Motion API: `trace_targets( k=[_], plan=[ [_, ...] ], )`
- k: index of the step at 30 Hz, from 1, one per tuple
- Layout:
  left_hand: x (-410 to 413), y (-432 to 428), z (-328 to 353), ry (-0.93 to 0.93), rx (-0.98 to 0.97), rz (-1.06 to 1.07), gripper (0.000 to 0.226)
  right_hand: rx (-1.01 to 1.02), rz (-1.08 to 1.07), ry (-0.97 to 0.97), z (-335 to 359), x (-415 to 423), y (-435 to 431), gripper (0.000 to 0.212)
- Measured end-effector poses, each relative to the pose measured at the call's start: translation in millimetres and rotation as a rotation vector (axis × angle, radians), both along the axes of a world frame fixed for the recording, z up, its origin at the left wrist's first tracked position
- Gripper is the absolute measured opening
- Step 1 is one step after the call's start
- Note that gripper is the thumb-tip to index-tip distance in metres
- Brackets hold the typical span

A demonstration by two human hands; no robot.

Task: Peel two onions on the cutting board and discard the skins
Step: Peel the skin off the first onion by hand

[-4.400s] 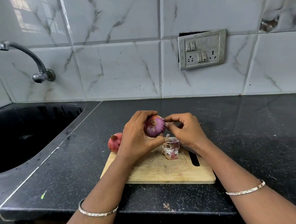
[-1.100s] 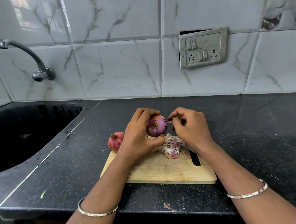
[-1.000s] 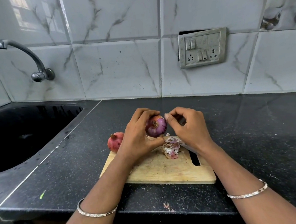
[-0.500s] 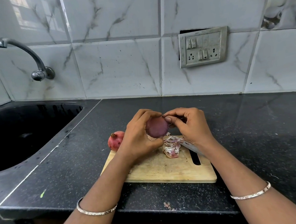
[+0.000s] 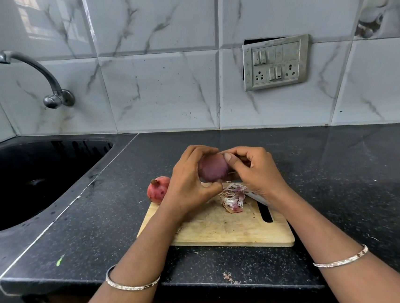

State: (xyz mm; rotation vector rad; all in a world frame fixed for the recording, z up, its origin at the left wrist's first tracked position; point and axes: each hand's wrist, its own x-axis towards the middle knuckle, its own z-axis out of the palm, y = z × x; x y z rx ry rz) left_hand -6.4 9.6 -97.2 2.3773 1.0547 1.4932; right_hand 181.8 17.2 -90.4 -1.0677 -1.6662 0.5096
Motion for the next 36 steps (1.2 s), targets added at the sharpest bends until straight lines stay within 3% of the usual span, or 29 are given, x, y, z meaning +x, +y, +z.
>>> trace_targets(
  k=[12, 18, 27, 36],
  plan=[
    [-1.5, 4.2, -5.1, -0.137, -0.103, -0.003, 0.072, 0.033, -0.001, 0.128, 3.8, -0.3, -7.1, 0.02],
    [-1.2, 4.7, -3.3, -0.148, -0.088, 0.042, 0.062, 0.083, -0.015, 0.078, 3.3, -1.4, -9.2, 0.014],
    [-1.8, 3.1, -4.2, -0.104, -0.046, 0.086, 0.062, 0.261, -0.103, -0.175, 5.7, -3.2, -13.0, 0.012],
    [-0.4, 0.3, -3.2, -0.091, -0.041, 0.082, 0.061, 0.271, -0.159, -0.159, 6.5, -3.9, -13.5, 0.011]
  ],
)
